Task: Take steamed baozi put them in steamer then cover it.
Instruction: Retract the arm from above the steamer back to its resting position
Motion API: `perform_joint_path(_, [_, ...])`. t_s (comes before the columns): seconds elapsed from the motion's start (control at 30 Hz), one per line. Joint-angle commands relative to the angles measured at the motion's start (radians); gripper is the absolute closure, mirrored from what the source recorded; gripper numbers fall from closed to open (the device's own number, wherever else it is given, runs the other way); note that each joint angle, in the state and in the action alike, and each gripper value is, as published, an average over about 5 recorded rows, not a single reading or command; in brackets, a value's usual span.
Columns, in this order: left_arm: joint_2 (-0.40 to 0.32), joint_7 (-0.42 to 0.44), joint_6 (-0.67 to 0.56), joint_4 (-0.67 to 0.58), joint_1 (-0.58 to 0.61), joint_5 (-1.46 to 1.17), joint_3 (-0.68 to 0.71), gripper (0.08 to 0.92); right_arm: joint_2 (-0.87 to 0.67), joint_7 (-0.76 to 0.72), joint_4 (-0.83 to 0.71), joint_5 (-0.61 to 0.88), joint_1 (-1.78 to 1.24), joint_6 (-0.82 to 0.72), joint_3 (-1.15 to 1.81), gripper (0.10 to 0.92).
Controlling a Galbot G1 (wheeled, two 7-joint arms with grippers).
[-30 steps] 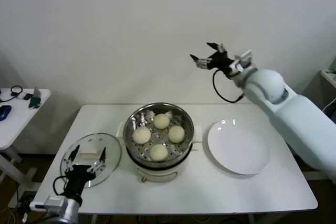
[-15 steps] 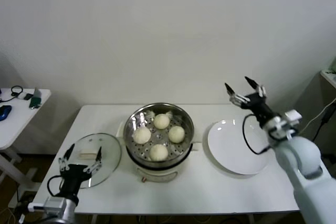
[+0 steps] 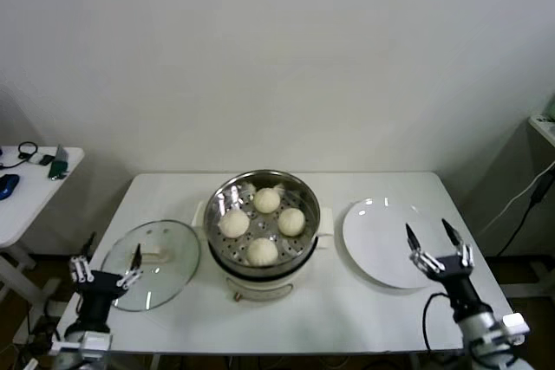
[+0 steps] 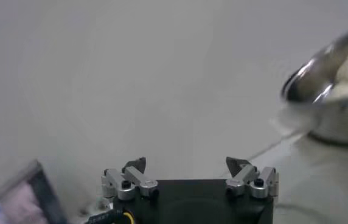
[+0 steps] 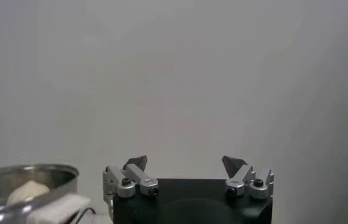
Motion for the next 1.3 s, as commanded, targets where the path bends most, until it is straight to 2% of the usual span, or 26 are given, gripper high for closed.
perform_joint_path(0.03, [0.064,-0.237,-0.019,0.146,-0.011,0.714,0.007,0.177,0.109,-0.003,-0.052,-0.045,-0.174,0.164,0.015,0.203])
perform_joint_path(0.23, [0.037,-0.303,-0.024,0.327,-0.06,0.886,0.045,0.177,0.121,0.001,-0.087,-0.066,-0.181,0.193,-0.032,0.203])
perform_joint_path(0.4, [0.031,-0.321,-0.039,0.444,-0.117,0.933,0.054,0.177,0.128,0.002,-0.098,-0.069,-0.175,0.199,-0.052,0.203])
perform_joint_path(1.3, [0.09,-0.288,-0.099,0.707,-0.338,0.942,0.1,0.177,0.136,-0.008,-0.096,-0.084,-0.198,0.217,-0.054,0.203])
